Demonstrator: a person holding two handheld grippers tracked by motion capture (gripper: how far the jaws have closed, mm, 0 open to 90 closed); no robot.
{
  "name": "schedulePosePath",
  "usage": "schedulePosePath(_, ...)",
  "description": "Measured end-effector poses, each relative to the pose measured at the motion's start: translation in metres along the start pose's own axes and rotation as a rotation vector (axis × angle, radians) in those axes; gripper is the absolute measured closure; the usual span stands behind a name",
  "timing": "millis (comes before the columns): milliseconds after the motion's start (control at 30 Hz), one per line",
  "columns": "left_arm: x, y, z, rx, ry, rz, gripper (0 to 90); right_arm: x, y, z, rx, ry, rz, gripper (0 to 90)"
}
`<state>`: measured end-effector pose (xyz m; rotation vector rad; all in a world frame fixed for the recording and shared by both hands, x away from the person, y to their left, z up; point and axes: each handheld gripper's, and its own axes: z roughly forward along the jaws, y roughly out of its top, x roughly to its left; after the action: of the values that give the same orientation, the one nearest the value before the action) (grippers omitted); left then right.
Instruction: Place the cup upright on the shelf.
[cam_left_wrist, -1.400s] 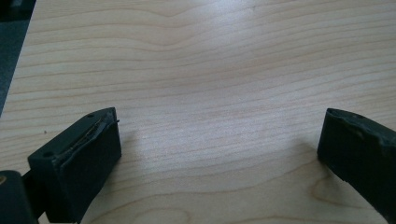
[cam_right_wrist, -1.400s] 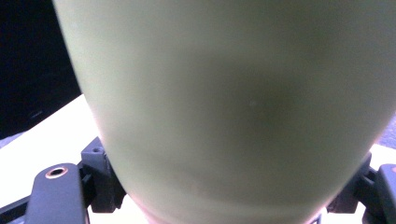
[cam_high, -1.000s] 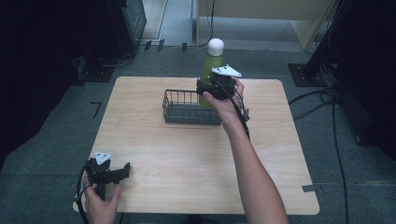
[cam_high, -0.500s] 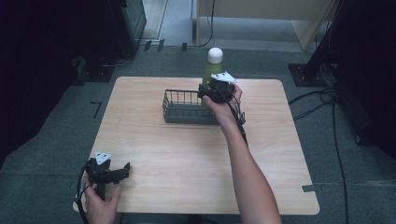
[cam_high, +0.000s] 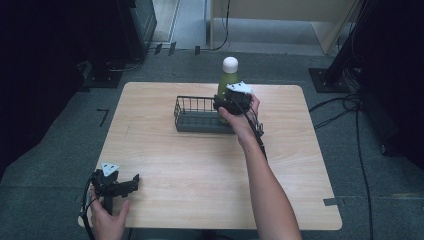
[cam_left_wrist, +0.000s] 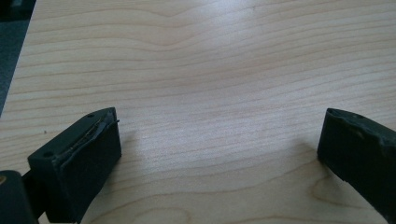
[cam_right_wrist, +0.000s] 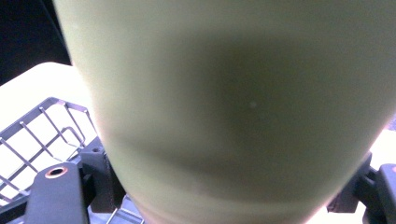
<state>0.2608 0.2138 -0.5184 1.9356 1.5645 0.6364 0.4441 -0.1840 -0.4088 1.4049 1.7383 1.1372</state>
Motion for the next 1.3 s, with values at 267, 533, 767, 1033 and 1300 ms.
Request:
schedulePosePath(267, 0.000, 0.000, 0.000, 0.000, 0.000, -0.001, 0.1, -0.004, 0.000, -0.002, 0.031, 0.042, 0.000, 17.4)
schedulePosePath(533, 0.000, 0.000, 0.000, 0.000, 0.000, 0.000, 0.1, -0.005, 0.000, -0.008, 0.042, 0.061, -0.021, 15.7)
schedulePosePath(767, 0.000, 0.000, 0.000, 0.000, 0.000, -0.001, 0.1, -0.008, -0.004, -0.013, 0.023, 0.068, -0.026, 19.6)
schedulePosePath(1033, 0.000, 0.000, 0.000, 0.000, 0.000, -0.001, 0.1, -0.008, -0.005, -0.013, 0.024, 0.073, -0.010, 18.8)
schedulePosePath(1300, 0.000, 0.000, 0.000, 0.000, 0.000, 0.001, 0.1, -0.012, -0.010, -0.019, 0.055, 0.098, 0.004, 12.6)
